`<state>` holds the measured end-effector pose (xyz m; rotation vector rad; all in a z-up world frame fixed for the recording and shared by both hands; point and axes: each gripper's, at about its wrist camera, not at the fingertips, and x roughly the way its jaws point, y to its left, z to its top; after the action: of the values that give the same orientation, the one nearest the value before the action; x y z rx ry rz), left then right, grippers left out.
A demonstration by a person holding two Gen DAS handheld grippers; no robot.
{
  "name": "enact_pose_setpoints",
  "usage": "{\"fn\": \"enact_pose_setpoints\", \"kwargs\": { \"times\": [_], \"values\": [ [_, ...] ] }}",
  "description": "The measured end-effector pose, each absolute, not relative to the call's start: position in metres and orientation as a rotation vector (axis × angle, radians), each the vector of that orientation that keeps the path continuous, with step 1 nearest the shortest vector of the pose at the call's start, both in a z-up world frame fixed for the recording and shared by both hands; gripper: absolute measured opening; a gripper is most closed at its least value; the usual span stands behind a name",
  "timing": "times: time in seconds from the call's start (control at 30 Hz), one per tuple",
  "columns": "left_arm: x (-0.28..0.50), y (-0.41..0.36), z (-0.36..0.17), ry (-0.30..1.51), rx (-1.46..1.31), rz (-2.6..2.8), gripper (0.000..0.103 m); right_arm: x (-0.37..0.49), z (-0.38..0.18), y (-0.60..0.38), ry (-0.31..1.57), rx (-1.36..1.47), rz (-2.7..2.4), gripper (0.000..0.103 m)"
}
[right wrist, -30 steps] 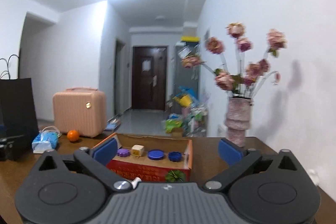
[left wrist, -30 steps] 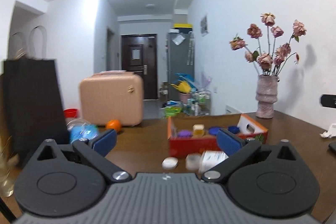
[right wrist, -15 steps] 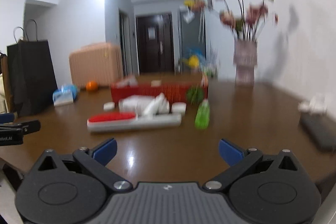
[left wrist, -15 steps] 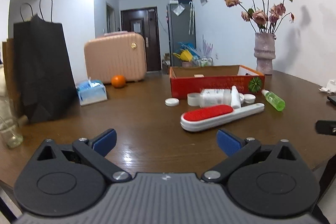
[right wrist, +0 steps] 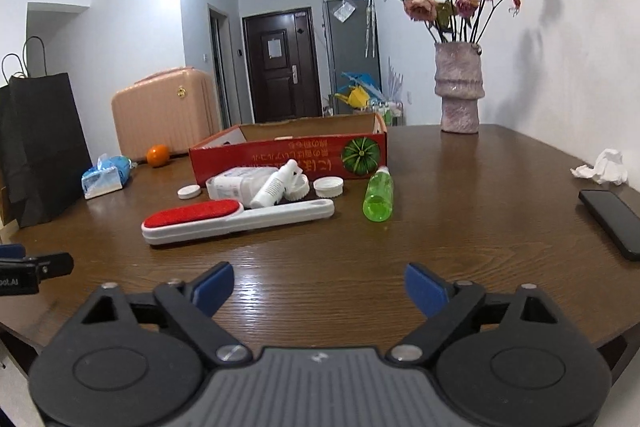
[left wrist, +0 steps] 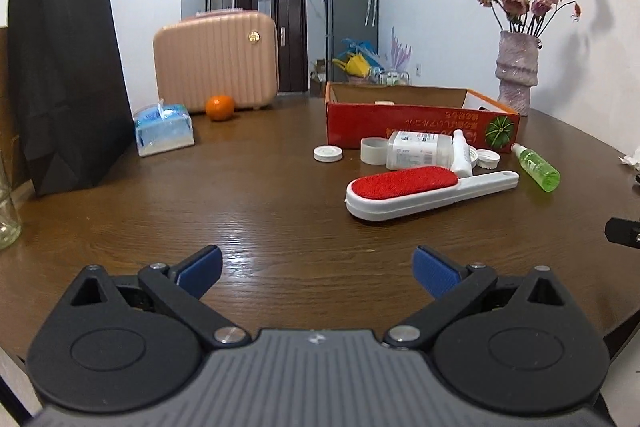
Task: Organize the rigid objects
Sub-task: 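Grasp the red-and-white lint brush with the left tool while the right grips its handle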
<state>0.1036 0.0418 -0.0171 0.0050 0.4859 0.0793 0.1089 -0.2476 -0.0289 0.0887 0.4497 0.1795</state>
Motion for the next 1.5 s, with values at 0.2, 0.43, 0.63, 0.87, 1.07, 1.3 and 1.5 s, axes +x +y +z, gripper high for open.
{"fn": "enact_pose_setpoints", "kwargs": {
  "times": [0.2, 0.43, 0.63, 0.87, 1.07, 1.3, 1.5],
  "values": [
    [0.142, 0.039, -0.014, 0.528, -0.007, 0.062, 0.094, 0.146, -0.03, -0.255, 0.475, 0.097, 0.19, 0.07],
    [0.198, 0.042, -0.011, 0.579, -0.093, 0.013, 0.07, 0.212, -0.025, -0.252, 0.512, 0.087, 0.234, 0.044],
    [0.235, 0.049, -0.022, 0.624, -0.174, 0.004, 0.062, 0.278, -0.027, -0.242, 0.553, 0.075, 0.269, 0.04],
    [0.253, 0.065, -0.029, 0.659, -0.285, -0.056, 0.058, 0.311, -0.047, -0.236, 0.652, 0.102, 0.271, 0.019],
    [0.262, 0.077, -0.032, 0.696, -0.402, -0.108, 0.045, 0.309, -0.048, -0.241, 0.682, 0.127, 0.277, 0.019],
    [0.256, 0.079, -0.029, 0.75, -0.485, -0.117, 0.042, 0.301, -0.053, -0.268, 0.753, 0.323, 0.334, 0.015],
    [0.213, 0.079, -0.029, 0.753, -0.5, -0.146, 0.042, 0.246, -0.052, -0.274, 0.754, 0.327, 0.324, 0.015]
  ]
}}
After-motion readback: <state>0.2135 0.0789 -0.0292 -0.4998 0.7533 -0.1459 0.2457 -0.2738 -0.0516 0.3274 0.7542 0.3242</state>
